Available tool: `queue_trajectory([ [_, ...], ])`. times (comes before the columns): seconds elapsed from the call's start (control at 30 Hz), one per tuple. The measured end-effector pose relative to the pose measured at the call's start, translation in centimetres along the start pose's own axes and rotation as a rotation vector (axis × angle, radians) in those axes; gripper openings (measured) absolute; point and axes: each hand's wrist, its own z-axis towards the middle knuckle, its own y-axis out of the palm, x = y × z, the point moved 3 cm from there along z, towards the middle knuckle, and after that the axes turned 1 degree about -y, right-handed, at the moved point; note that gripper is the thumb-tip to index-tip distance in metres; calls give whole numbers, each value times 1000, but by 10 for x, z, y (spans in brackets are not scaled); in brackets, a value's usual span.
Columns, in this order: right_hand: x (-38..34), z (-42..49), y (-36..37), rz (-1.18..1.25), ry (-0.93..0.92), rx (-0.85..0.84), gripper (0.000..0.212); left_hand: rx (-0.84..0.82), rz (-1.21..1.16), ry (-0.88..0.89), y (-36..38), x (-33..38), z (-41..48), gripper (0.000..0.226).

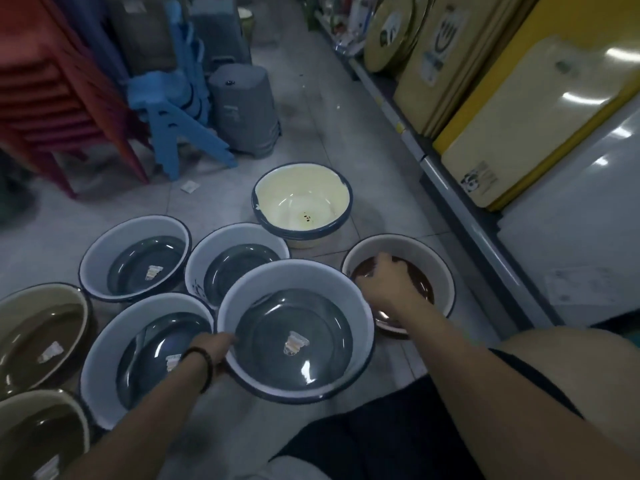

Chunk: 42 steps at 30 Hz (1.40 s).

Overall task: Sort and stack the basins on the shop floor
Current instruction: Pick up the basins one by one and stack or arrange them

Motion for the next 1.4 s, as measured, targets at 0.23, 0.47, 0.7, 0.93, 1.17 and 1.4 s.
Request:
queue_trajectory([
  [0.23,6,10,-144,232,-63,241,59,-18,-66,387,11,138,-76,31],
  [0.47,25,12,-213,558,-65,303,51,-205,-119,562,77,262,-169,31],
  [0.7,86,37,-218,911,12,538,21,-301,-83,588,146,310,-204,34],
  [0.93,142,98,-123,990,185,611,39,-334,-196,437,253,208,-116,49],
  [1.17,207,126,-22,912,329,624,21,-271,-133,573,302,144,-27,47],
  [1.4,253,135,31,691,449,587,28,-138,25,423,328,108,25,57],
])
